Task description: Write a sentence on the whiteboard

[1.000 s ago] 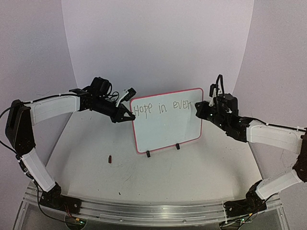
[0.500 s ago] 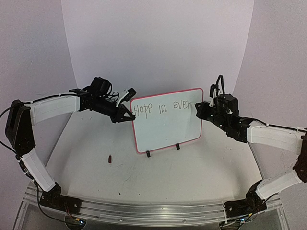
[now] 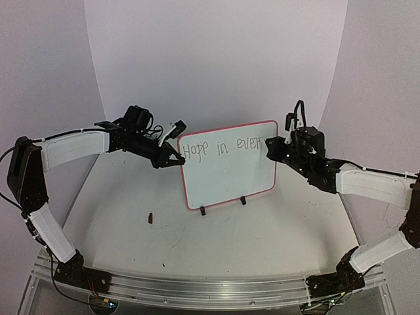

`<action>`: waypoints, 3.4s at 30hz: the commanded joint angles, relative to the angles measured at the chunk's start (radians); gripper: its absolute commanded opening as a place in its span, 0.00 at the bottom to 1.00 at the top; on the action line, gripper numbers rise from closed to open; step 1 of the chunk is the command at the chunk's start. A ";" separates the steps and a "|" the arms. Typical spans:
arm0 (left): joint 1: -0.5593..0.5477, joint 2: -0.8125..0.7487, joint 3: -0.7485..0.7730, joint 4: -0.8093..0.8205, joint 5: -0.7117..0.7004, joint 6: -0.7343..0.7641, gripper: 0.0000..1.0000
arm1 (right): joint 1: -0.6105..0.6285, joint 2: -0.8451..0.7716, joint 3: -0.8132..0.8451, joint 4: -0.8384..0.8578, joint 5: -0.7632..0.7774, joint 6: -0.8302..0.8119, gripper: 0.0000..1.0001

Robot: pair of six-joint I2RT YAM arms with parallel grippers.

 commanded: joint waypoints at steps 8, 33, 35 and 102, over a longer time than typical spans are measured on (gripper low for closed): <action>-0.005 0.007 -0.002 -0.070 -0.089 0.064 0.00 | -0.014 0.013 -0.003 0.030 0.044 0.022 0.00; -0.010 -0.004 -0.003 -0.070 -0.092 0.065 0.00 | -0.035 -0.079 -0.062 0.016 0.022 0.026 0.00; -0.011 -0.002 -0.003 -0.070 -0.093 0.064 0.00 | -0.036 -0.087 -0.057 0.011 0.027 0.017 0.00; -0.014 -0.005 -0.003 -0.072 -0.103 0.065 0.00 | -0.036 -0.030 -0.084 0.000 -0.045 0.049 0.00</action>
